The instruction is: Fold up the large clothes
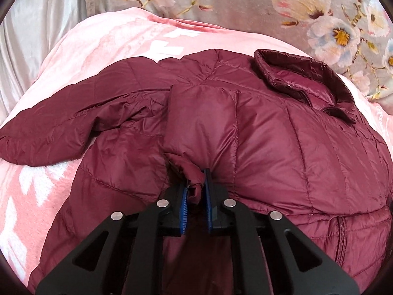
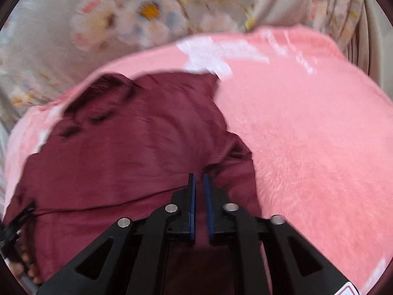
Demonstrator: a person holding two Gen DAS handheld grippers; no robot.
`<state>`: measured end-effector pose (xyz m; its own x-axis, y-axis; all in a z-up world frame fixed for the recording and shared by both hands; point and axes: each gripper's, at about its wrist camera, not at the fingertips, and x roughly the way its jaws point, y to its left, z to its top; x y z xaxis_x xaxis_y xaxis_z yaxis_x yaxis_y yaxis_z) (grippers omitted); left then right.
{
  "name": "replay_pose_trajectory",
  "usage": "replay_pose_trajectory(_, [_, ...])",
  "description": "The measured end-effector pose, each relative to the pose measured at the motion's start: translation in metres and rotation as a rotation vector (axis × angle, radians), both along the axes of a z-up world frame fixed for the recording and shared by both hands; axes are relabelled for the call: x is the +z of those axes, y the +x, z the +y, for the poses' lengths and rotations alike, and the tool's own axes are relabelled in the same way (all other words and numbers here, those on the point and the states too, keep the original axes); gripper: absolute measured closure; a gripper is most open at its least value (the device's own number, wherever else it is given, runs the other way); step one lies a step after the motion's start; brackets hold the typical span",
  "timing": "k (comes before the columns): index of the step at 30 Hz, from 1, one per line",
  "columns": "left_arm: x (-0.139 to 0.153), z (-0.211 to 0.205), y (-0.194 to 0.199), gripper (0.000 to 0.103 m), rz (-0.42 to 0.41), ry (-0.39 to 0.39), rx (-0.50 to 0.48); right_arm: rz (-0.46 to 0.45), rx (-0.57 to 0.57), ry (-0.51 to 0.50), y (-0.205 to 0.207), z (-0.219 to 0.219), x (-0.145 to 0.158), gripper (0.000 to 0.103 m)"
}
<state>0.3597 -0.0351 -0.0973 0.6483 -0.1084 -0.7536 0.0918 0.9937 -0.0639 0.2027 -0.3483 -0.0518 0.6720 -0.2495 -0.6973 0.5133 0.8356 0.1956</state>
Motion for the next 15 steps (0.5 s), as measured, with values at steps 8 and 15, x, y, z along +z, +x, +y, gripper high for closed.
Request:
replay_pose_trajectory(8, [-0.001, 0.001, -0.001, 0.087, -0.007, -0.004, 0.008, -0.018, 0.299, -0.092, 0.059, 0.117, 0.016, 0.090])
replay_pose_trajectory(15, [-0.002, 0.005, 0.000, 0.085, -0.005, -0.037, 0.002, 0.080, 0.320, -0.048, 0.092, 0.136, -0.042, 0.090])
